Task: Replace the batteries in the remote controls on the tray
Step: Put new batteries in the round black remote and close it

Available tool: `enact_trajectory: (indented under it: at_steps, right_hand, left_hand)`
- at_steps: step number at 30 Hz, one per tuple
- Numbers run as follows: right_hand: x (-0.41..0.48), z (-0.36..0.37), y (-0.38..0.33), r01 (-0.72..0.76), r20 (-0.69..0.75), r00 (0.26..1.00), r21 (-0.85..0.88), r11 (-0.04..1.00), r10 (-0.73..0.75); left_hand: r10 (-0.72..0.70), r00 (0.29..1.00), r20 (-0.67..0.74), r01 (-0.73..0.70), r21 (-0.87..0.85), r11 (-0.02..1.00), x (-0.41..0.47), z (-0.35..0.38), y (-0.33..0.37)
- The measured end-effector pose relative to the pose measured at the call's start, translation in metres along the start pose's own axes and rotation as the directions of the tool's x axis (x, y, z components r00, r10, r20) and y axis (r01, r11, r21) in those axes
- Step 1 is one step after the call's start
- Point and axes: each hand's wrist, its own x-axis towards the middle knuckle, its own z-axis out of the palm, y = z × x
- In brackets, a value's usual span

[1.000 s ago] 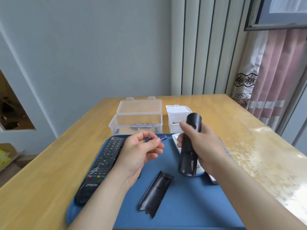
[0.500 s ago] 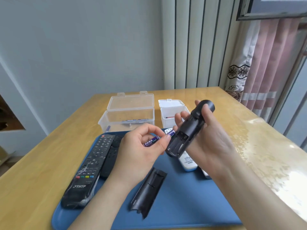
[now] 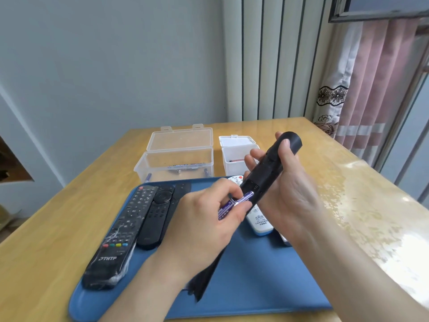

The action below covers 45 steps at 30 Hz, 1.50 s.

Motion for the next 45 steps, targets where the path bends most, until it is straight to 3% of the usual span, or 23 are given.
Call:
enact_trajectory:
  at_steps: [5, 14, 18, 22, 26, 31, 33, 36, 38, 45]
  right_hand:
    - [0.001, -0.002, 0.000, -0.008, -0.038, 0.999, 0.030, 1.000, 0.009]
    - [0.000, -0.001, 0.001, -0.061, -0.025, 0.998, 0.145, 0.987, 0.065]
    - [-0.004, 0.004, 0.001, -0.035, 0.021, 0.999, 0.119, 0.992, 0.033]
    - [-0.006, 0.009, -0.003, 0.001, 0.073, 0.997, 0.149, 0.989, -0.012]
    - [-0.009, 0.013, -0.002, 0.003, 0.099, 0.995, 0.166, 0.986, -0.020]
    - [-0.014, 0.018, 0.007, 0.030, 0.105, 0.994, 0.017, 0.999, -0.032]
    - [-0.016, 0.018, 0.010, 0.001, 0.152, 0.988, -0.131, 0.991, 0.019]
    - [-0.019, 0.014, 0.015, 0.058, 0.236, 0.968, -0.541, 0.839, 0.085]
    - [-0.017, 0.010, 0.018, 0.095, 0.220, 0.973, -0.673, 0.733, 0.076]
    - [-0.011, -0.002, 0.019, 0.079, 0.191, 0.978, -0.725, 0.684, 0.090]
  left_hand:
    - [-0.133, 0.991, -0.007, 0.131, -0.137, 0.982, 0.001, 0.000, -0.001]
    - [-0.223, 0.954, 0.198, 0.270, -0.251, 0.930, 0.006, -0.011, -0.004]
    - [-0.298, 0.927, 0.229, 0.365, -0.356, 0.860, 0.008, -0.008, -0.005]
    - [-0.397, 0.841, 0.367, 0.539, -0.513, 0.668, 0.011, -0.011, -0.006]
    - [-0.361, 0.818, 0.447, 0.559, -0.474, 0.680, 0.009, -0.013, -0.001]
    - [-0.422, 0.870, 0.256, 0.490, -0.339, 0.803, 0.007, -0.007, -0.004]
    - [-0.435, 0.884, 0.167, 0.466, -0.347, 0.814, 0.008, -0.007, -0.007]
    - [-0.487, 0.867, 0.107, 0.481, -0.436, 0.760, 0.011, -0.011, -0.009]
    - [-0.496, 0.861, 0.115, 0.492, -0.440, 0.752, 0.012, -0.011, -0.011]
    - [-0.420, 0.879, 0.224, 0.473, -0.304, 0.827, 0.009, -0.002, -0.004]
